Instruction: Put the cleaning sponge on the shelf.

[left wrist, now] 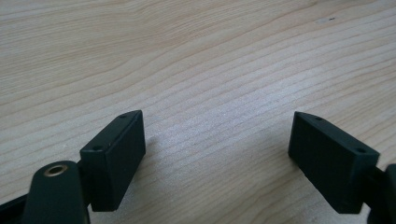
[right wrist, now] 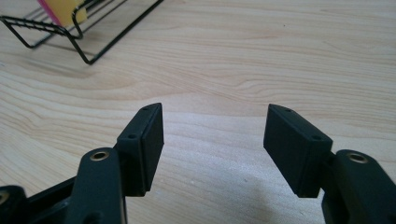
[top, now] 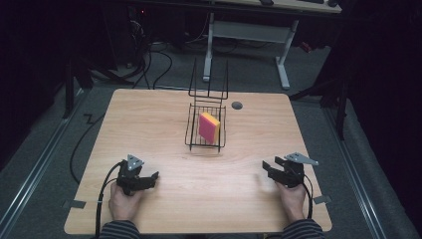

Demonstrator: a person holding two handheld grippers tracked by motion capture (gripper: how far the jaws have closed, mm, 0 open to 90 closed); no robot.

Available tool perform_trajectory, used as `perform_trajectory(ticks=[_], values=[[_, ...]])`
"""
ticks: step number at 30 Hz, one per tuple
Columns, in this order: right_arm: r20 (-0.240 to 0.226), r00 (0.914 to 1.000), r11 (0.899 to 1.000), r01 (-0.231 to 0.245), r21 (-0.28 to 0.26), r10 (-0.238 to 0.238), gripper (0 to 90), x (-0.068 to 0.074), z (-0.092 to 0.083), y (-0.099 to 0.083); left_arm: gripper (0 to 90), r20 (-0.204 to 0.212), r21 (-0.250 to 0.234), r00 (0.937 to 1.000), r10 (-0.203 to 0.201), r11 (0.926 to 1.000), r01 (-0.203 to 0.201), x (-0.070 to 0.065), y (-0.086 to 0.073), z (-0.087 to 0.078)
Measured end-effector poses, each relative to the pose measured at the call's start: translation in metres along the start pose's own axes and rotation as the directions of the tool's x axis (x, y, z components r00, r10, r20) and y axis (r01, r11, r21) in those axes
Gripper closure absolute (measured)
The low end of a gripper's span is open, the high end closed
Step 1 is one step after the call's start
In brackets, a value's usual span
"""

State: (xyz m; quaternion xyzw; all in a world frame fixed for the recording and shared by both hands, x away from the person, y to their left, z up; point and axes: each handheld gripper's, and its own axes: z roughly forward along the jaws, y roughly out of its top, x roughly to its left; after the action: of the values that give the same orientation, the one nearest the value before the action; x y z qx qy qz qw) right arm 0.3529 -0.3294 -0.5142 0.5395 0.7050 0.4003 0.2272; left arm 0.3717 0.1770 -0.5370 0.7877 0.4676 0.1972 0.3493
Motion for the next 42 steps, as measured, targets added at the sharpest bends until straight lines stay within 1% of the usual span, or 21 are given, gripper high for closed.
perform_trajectory(ticks=[1, 2, 3, 4, 5, 7, 8, 9, 13, 16, 18, 22, 24, 25, 27, 28, 30, 32, 35, 42], values=[[0.004, 0.9999, 1.000, 0.011, 0.007, -0.011, 38.6, 0.000, 0.001, 0.000, 19.3, 0.000, 0.000, 1.0000, 0.000, 1.0000, 0.000, 0.000, 0.000, 0.000], [0.014, 0.9999, 1.000, 0.008, 0.013, -0.008, 38.6, 0.001, 0.002, -0.001, 19.3, 0.000, 0.000, 1.0000, 0.000, 1.0000, 0.000, 0.000, 0.000, 0.000], [0.017, 0.9997, 1.000, 0.019, 0.014, -0.019, 38.6, 0.001, 0.003, -0.001, 19.3, 0.000, 0.000, 1.0000, 0.000, 1.0000, 0.000, 0.000, 0.000, 0.000], [0.023, 0.9996, 1.000, 0.016, 0.022, -0.017, 38.6, 0.002, 0.004, -0.001, 19.3, 0.000, 0.000, 1.0000, 0.000, 1.0000, 0.000, 0.000, 0.000, 0.000], [0.025, 0.9993, 0.999, 0.026, 0.026, -0.027, 38.6, 0.002, 0.005, -0.001, 19.3, 0.000, 0.000, 1.0000, 0.000, 1.0000, 0.000, 0.000, 0.000, 0.000], [0.033, 0.9989, 0.999, 0.032, 0.041, -0.033, 38.4, 0.001, 0.007, -0.002, 19.3, 0.000, 0.000, 1.0000, 0.000, 1.0000, 0.000, 0.000, 0.000, 0.000], [0.038, 0.9982, 0.998, 0.044, 0.047, -0.046, 38.4, 0.001, 0.008, -0.003, 19.3, 0.000, 0.000, 1.0000, 0.000, 1.0000, 0.000, 0.000, 0.000, 0.000], [0.042, 0.9986, 0.998, 0.031, 0.055, -0.033, 38.4, 0.002, 0.009, -0.003, 19.3, 0.000, 0.000, 1.0000, 0.000, 1.0000, 0.000, 0.000, 0.000, 0.000], [0.050, 0.9979, 0.998, 0.038, 0.059, -0.041, 38.4, 0.001, 0.011, -0.005, 19.3, 0.000, 0.000, 1.0000, 0.000, 1.0000, 0.000, 0.000, 0.000, 0.000], [0.053, 0.9974, 0.996, 0.045, 0.072, -0.049, 38.3, 0.001, 0.013, -0.006, 19.3, 0.000, 0.000, 1.0000, 0.000, 1.0000, 0.000, 0.000, 0.000, 0.000], [0.054, 0.9975, 0.996, 0.040, 0.082, -0.045, 38.3, 0.002, 0.014, -0.007, 19.3, 0.000, 0.000, 1.0000, 0.000, 1.0000, 0.000, 0.000, 0.000, 0.000], [0.065, 0.9960, 0.994, 0.055, 0.092, -0.061, 38.2, 0.003, 0.015, -0.008, 19.3, 0.000, 0.000, 1.0000, 0.000, 1.0000, 0.000, 0.000, 0.000, 0.000], [0.072, 0.9946, 0.992, 0.066, 0.108, -0.074, 38.0, 0.004, 0.016, -0.008, 19.3, 0.000, 0.000, 1.0000, -0.001, 1.0000, 0.001, 0.000, 0.000, 0.000], [0.075, 0.9932, 0.991, 0.080, 0.111, -0.089, 37.9, 0.005, 0.016, -0.008, 19.3, 0.000, 0.000, 1.0000, 0.000, 1.0000, 0.000, 0.000, 0.000, 0.000], [0.086, 0.9903, 0.985, 0.097, 0.140, -0.109, 36.9, 0.007, 0.018, -0.008, 19.3, 0.000, 0.000, 1.0000, 0.000, 1.0000, 0.000, 0.000, 0.000, 0.000], [0.089, 0.9887, 0.984, 0.108, 0.139, -0.121, 36.9, 0.008, 0.018, -0.008, 19.3, 0.000, 0.000, 1.0000, 0.000, 1.0000, 0.000, 0.000, 0.000, 0.000], [0.085, 0.9892, 0.984, 0.107, 0.139, -0.120, 36.9, 0.007, 0.019, -0.007, 19.3, 0.000, 0.000, 1.0000, 0.000, 1.0000, 0.000, 0.000, 0.000, 0.000], [0.075, 0.9918, 0.985, 0.092, 0.143, -0.103, 36.0, 0.006, 0.019, -0.007, 19.3, 0.000, 0.000, 1.0000, 0.000, 1.0000, 0.000, 0.000, 0.000, 0.000], [0.074, 0.9912, 0.984, 0.098, 0.147, -0.110, 35.6, 0.006, 0.018, -0.008, 19.3, -0.002, -0.001, 1.0000, -0.001, 1.0000, 0.001, 0.000, 0.000, 0.000], [0.075, 0.9914, 0.985, 0.096, 0.145, -0.108, 35.6, 0.006, 0.018, -0.008, 19.3, -0.001, 0.000, 1.0000, -0.001, 1.0000, 0.001, 0.000, 0.000, 0.000]])
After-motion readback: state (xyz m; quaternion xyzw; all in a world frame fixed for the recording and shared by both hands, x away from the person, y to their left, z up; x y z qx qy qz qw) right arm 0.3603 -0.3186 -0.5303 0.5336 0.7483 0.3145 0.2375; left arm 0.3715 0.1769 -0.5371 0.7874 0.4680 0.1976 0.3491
